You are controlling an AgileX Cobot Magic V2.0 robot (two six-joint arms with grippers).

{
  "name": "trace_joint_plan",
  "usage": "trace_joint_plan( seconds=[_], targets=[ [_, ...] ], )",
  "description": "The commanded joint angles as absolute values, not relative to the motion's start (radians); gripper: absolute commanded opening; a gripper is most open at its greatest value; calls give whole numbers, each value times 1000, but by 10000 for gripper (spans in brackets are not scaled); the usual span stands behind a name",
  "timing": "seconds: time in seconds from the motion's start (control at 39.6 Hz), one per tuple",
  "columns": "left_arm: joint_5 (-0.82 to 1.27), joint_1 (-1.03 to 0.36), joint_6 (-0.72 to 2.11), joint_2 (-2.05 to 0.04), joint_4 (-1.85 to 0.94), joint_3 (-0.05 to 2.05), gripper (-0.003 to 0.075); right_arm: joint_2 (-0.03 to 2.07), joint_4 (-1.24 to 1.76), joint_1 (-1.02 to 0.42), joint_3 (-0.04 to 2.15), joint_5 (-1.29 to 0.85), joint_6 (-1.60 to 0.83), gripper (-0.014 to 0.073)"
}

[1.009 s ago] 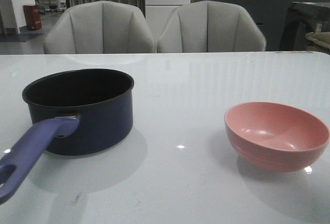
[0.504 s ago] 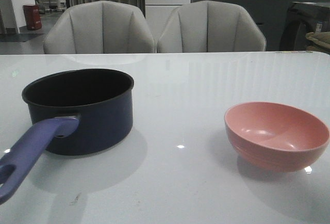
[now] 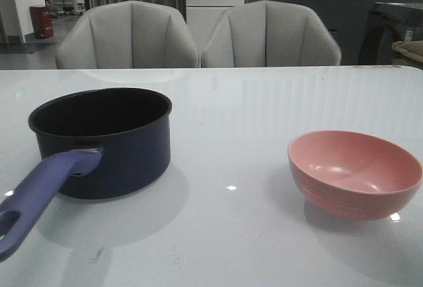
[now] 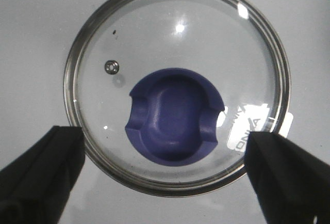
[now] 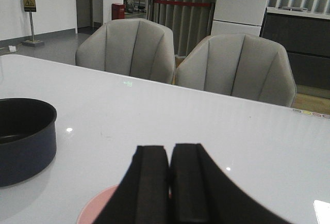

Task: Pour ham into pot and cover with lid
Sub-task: 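Lower the left gripper onto the purple knob of the lid on the table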

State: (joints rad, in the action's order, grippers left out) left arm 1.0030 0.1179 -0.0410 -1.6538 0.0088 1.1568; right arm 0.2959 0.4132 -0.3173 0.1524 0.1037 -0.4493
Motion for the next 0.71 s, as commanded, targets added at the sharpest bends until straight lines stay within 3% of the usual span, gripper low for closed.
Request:
trace_joint_plan(
  seconds=[0.0,0.68],
  targets=[
    [987,123,-12,-1643,-13,1187,649,302,411,-316,179,180,-456,153],
    [967,123,13,-1776,-32,1187,649,302,411,-316,179,180,-456,153]
  ],
)
